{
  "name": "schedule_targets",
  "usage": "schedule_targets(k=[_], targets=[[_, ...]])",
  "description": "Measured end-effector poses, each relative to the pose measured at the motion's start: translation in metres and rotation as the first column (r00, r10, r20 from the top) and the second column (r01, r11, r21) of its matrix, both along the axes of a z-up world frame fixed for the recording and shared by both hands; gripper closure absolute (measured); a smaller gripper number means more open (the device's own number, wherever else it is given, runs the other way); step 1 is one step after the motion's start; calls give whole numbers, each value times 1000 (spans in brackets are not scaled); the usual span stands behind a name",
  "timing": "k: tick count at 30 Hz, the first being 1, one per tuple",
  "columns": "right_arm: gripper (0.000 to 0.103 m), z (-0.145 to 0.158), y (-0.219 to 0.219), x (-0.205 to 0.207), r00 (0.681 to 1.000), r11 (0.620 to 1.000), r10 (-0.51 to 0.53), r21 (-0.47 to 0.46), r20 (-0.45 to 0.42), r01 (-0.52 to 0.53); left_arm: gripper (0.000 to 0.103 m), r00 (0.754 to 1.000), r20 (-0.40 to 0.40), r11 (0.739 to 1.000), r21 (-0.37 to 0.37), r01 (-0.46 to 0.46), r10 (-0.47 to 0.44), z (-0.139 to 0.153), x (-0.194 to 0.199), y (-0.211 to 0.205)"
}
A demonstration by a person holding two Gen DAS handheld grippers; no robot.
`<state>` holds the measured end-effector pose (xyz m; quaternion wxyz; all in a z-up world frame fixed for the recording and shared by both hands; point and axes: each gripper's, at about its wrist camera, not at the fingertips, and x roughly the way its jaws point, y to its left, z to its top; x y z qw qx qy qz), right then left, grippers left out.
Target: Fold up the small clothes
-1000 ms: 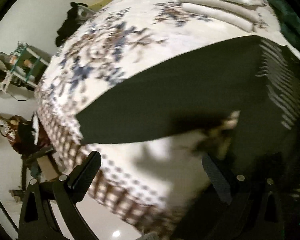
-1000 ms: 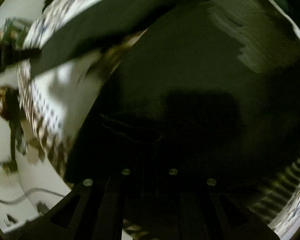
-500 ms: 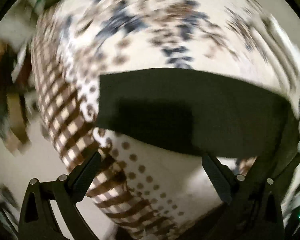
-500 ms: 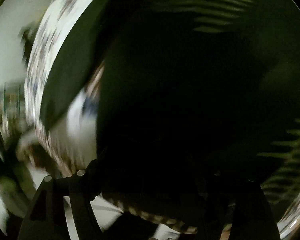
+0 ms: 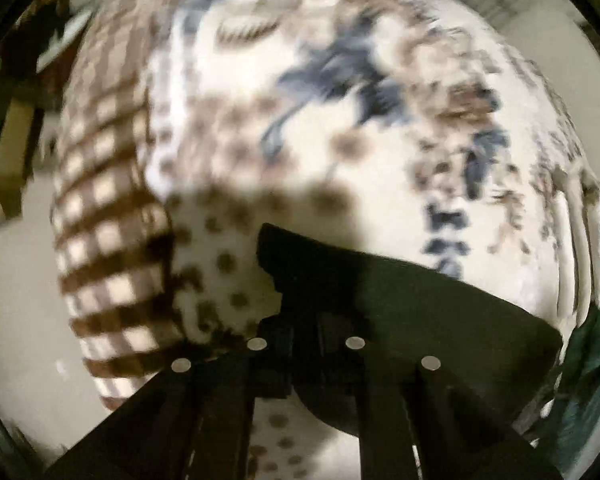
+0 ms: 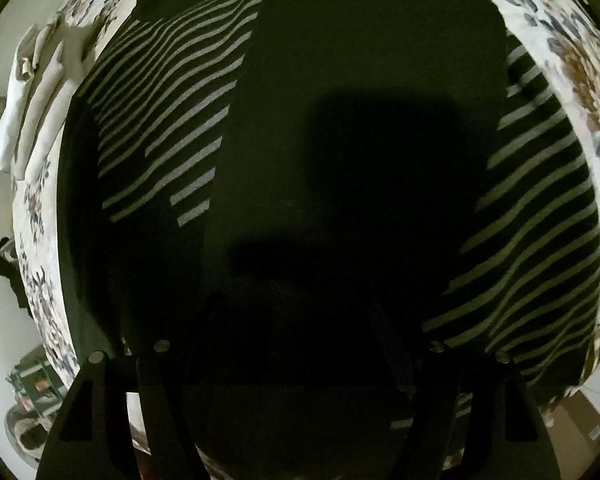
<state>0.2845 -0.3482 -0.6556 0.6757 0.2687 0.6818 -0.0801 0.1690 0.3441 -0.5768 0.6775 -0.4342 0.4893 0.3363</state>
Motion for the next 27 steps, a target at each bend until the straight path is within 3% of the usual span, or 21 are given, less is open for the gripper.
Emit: schedule_targets(k=[2,5,6,8,11,13,14,15,17,19,22,23,25,27], targets=[[28,5,-9,-2,1000,1000,29,1,8,-29,97,997,3,994,84,74,-75,30,12,-15],[28,10,-8,-1,999,998,50,30,21,-51,97,975,31,956,204,210,-220,83,31,-52],[28,14,-11,-4,998,998,50,40,23,-51,97,956,38,928,253,274,-292,103,40,-74],[28,16,-15,-10,999,997,45,66,29,-46,97,897,31,846,350,403,-440,137,53,-124],[28,20,-33,-24,999,996,26,86,31,-29,97,751,27,689,420,591,-660,170,66,-222],[28,22,-60,-40,999,995,6,97,35,-10,97,604,22,555,423,717,-797,178,70,-308],[28,22,-71,-47,999,995,-2,95,32,-1,97,557,22,515,414,751,-830,174,71,-331],[28,23,-85,-56,999,996,-12,93,30,10,97,471,33,446,384,809,-882,169,68,-377],[28,23,-122,-78,999,996,-42,79,17,41,97,364,42,355,345,869,-930,159,59,-436],[28,21,-154,-97,997,995,-79,68,11,78,97,232,41,233,315,920,-972,143,43,-504],[28,13,-199,-124,994,993,-113,45,-14,113,97,125,55,135,249,959,-991,122,26,-568],[28,10,-209,-130,993,992,-118,43,-21,118,97,100,49,109,230,967,-994,114,20,-583],[28,3,-229,-141,992,992,-119,40,-42,120,96,77,34,82,191,978,-996,98,13,-601],[28,-2,-242,-147,992,992,-116,52,-51,119,92,79,0,78,168,983,-997,86,10,-606]])
